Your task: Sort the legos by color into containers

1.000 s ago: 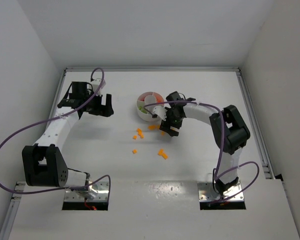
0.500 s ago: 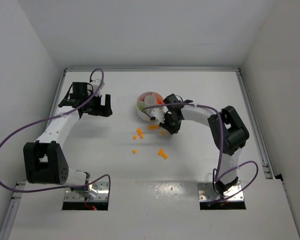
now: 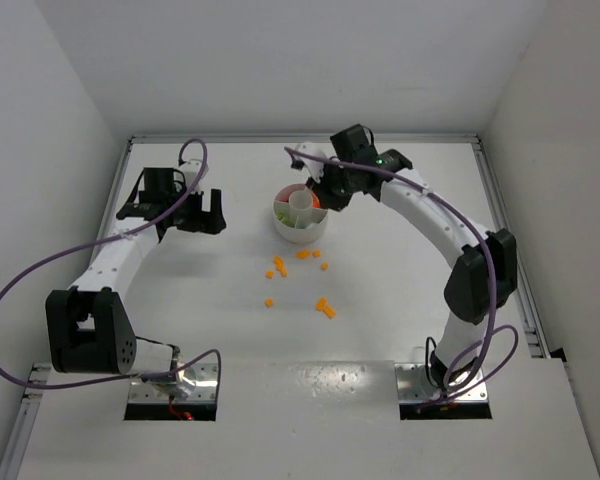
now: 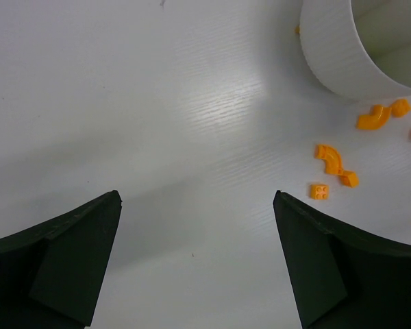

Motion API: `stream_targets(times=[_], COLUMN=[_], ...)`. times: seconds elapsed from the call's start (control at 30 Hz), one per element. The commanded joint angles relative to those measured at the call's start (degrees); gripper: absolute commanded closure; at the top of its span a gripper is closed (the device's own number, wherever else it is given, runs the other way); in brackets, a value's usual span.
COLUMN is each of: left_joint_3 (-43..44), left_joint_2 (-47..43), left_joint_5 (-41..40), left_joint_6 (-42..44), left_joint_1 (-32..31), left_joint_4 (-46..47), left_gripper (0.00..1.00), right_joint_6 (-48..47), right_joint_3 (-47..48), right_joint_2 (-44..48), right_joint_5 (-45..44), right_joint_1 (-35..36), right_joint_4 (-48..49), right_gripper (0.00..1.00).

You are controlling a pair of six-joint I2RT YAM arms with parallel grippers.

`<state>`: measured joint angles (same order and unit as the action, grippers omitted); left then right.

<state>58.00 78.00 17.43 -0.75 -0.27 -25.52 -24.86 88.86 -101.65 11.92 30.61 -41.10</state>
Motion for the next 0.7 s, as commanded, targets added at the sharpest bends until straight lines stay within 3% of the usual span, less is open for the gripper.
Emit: stream_targets(times=[0.0,0.23,0.67], left_joint_3=[2.9,4.8,5.9], left_joint_2=[-0.7,0.3,2.6], left_joint_5=[2.3,2.9,4.0], left_joint_6=[0.0,0.6,0.6], left_joint_1=[0.8,0.8,0.8], left_joint_4=[2.2,1.5,1.0], left_gripper=[0.0,0.0,0.0], right_joint_6=[6.1,9.2,9.7], right_joint_3=[9.6,23.6,26.4], right_joint_2=[-3.6,-12.5,-18.1], right_joint_5=[2.8,3.5,5.2], right_joint_1=[0.2,0.2,0.2], right_joint_4=[-2.5,-2.5,-2.5], right_gripper=[0.84,0.85,0.84])
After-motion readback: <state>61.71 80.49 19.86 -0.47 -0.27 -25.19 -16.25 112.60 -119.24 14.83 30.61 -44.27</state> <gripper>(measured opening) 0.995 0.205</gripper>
